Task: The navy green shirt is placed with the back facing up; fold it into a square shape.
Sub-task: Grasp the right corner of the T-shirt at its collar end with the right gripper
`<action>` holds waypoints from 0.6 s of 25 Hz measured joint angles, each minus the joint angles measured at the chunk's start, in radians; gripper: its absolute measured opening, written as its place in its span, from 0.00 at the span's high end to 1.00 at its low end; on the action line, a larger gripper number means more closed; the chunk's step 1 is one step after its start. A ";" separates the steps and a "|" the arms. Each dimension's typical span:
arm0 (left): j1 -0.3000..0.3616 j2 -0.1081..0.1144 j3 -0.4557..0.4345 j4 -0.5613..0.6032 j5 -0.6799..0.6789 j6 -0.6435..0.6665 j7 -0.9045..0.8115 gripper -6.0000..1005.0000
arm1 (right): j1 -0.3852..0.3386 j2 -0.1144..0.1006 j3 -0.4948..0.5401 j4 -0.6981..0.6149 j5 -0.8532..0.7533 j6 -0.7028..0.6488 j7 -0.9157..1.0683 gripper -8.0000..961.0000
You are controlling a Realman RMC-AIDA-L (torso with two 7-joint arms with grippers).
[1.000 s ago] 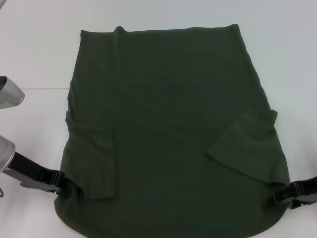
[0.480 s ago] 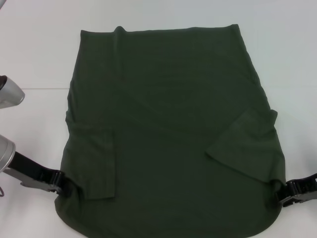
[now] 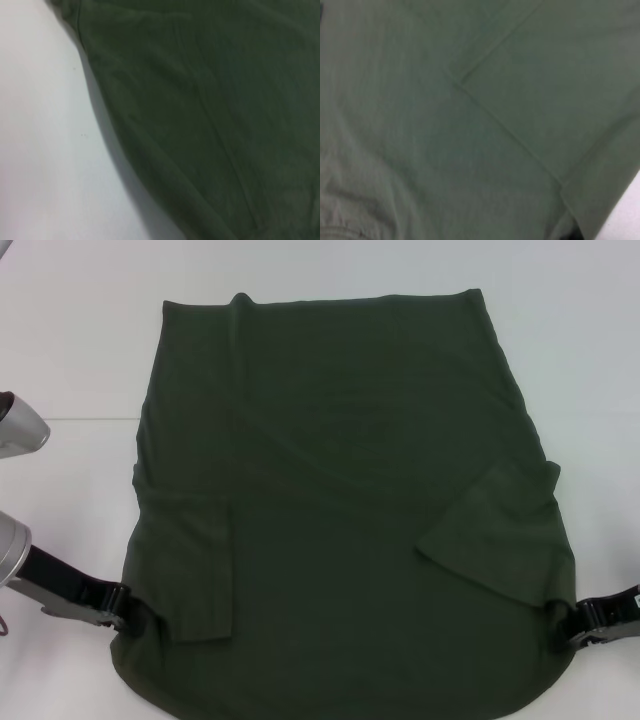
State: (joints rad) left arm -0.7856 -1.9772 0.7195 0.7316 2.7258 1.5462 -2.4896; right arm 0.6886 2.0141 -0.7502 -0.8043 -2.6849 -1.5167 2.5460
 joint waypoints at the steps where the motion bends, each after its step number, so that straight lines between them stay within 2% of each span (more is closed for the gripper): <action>1: 0.000 0.000 0.000 0.000 0.000 0.000 0.000 0.95 | 0.001 0.000 0.000 0.000 0.000 0.000 -0.001 0.61; 5: -0.001 0.000 0.000 0.000 0.000 0.000 0.001 0.95 | 0.003 0.001 -0.009 -0.001 0.000 0.002 -0.002 0.70; 11: -0.001 0.000 -0.003 0.000 0.000 -0.002 0.002 0.95 | 0.003 0.002 -0.032 -0.003 -0.001 0.015 -0.006 0.90; 15: 0.000 -0.001 -0.009 0.001 -0.006 -0.006 0.004 0.95 | -0.003 0.003 -0.027 -0.009 0.013 0.017 -0.031 0.91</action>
State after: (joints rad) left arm -0.7852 -1.9782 0.7109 0.7323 2.7196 1.5400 -2.4860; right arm 0.6852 2.0166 -0.7772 -0.8136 -2.6716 -1.4995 2.5151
